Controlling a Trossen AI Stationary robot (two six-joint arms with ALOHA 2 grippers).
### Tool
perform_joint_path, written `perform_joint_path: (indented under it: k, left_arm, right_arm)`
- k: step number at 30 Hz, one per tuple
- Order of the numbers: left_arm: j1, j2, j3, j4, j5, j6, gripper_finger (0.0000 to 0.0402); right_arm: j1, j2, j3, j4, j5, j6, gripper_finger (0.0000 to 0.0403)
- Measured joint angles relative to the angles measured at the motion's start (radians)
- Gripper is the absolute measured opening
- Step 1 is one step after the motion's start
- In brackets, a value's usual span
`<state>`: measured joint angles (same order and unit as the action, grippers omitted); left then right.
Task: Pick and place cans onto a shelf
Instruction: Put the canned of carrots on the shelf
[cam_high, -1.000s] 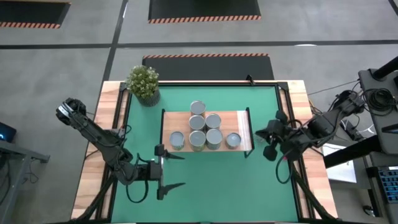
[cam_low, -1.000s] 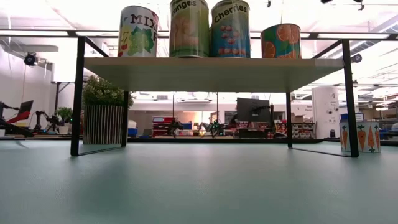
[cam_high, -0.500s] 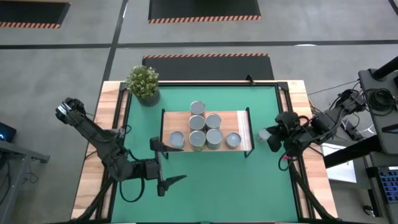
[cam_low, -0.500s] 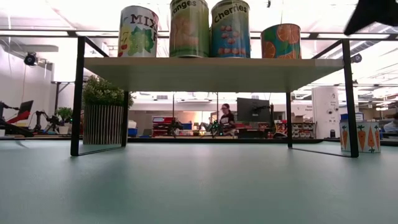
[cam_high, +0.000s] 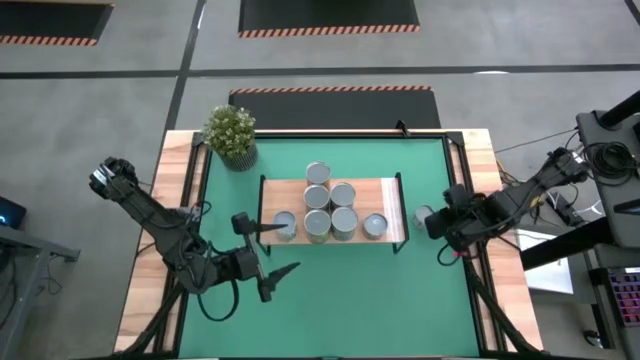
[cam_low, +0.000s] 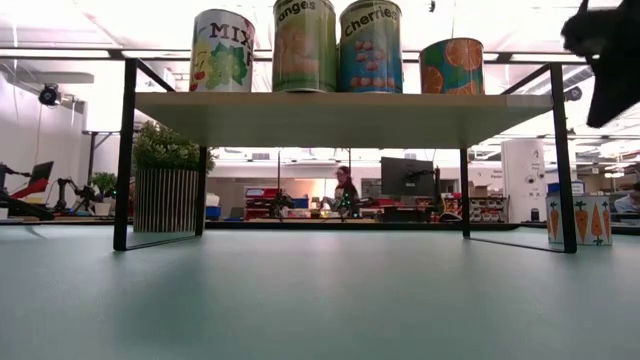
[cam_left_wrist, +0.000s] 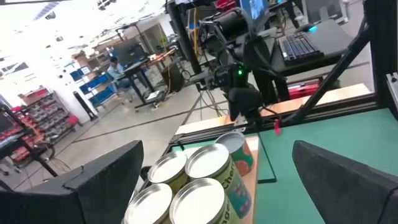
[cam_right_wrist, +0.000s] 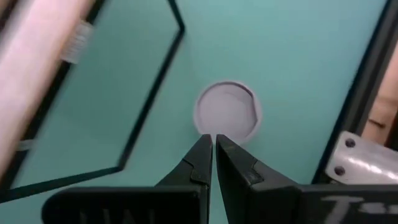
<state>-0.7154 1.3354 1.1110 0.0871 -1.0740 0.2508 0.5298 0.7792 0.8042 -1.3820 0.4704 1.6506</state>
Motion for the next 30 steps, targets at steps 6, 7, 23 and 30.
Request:
perform_joint_path:
  k: [6, 7, 23, 30]
  left_arm:
    - [-0.001, 0.0, 0.0, -0.001, -0.001, 0.002, 0.0393]
    - [-0.001, 0.0, 0.0, -0.002, -0.001, 0.002, 0.0393]
    - [-0.001, 0.0, 0.0, -0.04, -0.001, -0.002, 0.0393]
    - [-0.001, 0.0, 0.0, -0.045, 0.0, -0.006, 0.0393]
  right_arm:
    - [-0.088, 0.0, -0.038, 0.049, -0.035, -0.047, 0.0012]
    - [-0.102, 0.0, -0.041, 0.066, -0.035, -0.063, 0.0012]
    - [-0.446, 0.002, -0.041, 0.19, -0.111, -0.451, 0.0012]
    - [-0.625, 0.0, -0.041, 0.215, -0.168, -0.666, 0.0012]
